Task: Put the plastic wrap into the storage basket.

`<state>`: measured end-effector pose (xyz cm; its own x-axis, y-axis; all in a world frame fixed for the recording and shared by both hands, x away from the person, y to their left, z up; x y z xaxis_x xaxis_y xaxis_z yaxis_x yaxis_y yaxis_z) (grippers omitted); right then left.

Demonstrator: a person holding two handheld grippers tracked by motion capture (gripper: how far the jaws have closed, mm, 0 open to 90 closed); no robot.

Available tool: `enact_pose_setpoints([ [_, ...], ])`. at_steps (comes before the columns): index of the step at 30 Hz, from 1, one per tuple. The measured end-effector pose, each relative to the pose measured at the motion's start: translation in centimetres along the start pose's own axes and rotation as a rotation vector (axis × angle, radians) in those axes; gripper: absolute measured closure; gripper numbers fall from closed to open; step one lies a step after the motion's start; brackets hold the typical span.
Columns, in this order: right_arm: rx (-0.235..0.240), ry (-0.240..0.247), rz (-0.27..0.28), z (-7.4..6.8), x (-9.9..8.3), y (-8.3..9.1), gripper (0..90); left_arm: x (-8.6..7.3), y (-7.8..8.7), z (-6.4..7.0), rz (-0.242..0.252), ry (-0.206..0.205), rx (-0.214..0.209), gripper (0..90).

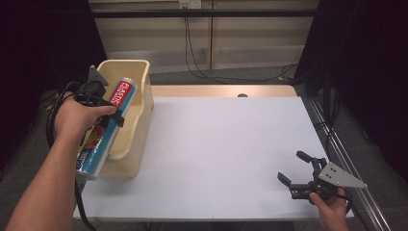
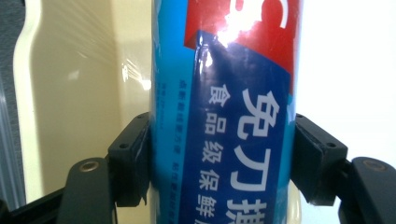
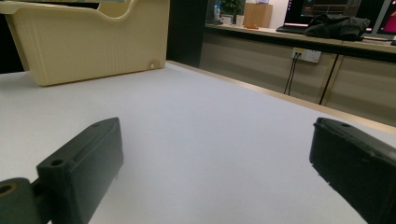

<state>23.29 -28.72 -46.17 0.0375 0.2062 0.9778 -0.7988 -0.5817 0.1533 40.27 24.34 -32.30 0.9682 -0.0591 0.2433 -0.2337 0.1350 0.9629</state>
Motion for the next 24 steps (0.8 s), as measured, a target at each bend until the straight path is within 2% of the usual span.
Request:
enact_pose_setpoints([
  [2, 0.003, 0.002, -0.003, -0.1, 0.0, 0.0, 2.4, 0.1, 0.0, 0.3, 0.009, 0.005, -0.014, 31.3],
  [4, 0.003, 0.001, -0.001, -0.1, 0.0, 0.1, 2.4, 0.7, 1.1, 0.6, 0.103, 0.008, -0.052, 32.6],
  [5, 0.001, -0.002, 0.002, -0.1, 0.1, 0.1, 2.4, 0.9, 1.8, 1.0, 0.123, 0.005, -0.076, 33.1],
  [7, 0.000, 0.001, 0.002, 0.0, 0.0, 0.1, 2.4, 0.9, 2.6, 1.8, 0.110, -0.025, -0.098, 33.1],
  [9, 0.000, 0.000, 0.001, 0.0, 0.1, 0.1, 2.4, 1.0, 3.0, 2.8, 0.118, -0.058, -0.102, 31.4],
  [10, 0.001, -0.002, 0.003, -0.1, 0.1, 0.0, 2.5, 1.0, 3.0, 3.1, 0.125, -0.061, -0.113, 30.3],
  [14, 0.008, 0.004, -0.004, -0.2, 0.1, 0.1, 2.4, 0.9, 2.3, 5.4, 0.135, -0.120, -0.169, 27.3],
  [17, 0.005, 0.005, 0.000, -0.1, 0.1, 0.2, 2.4, 0.7, 1.6, 7.0, 0.132, -0.177, -0.193, 26.0],
  [20, -0.001, 0.001, 0.003, 0.0, 0.1, 0.2, 2.4, 0.5, 0.7, 8.8, 0.139, -0.213, -0.213, 24.9],
  [24, 0.004, 0.004, 0.001, -0.1, 0.1, 0.2, 2.4, 0.1, -0.8, 10.7, 0.114, -0.266, -0.242, 23.0],
])
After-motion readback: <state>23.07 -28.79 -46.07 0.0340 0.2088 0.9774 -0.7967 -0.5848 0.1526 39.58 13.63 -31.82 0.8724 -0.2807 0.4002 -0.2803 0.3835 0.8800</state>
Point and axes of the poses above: each handheld gripper's, and its own axes: y roughly backward along the jaws, x roughly out of its top, z roughly to its right, the point moved 5 cm from there along -y, roughly forward along the jaws, and after that the axes turned 6 degrees about y, right-handed, at the moved point
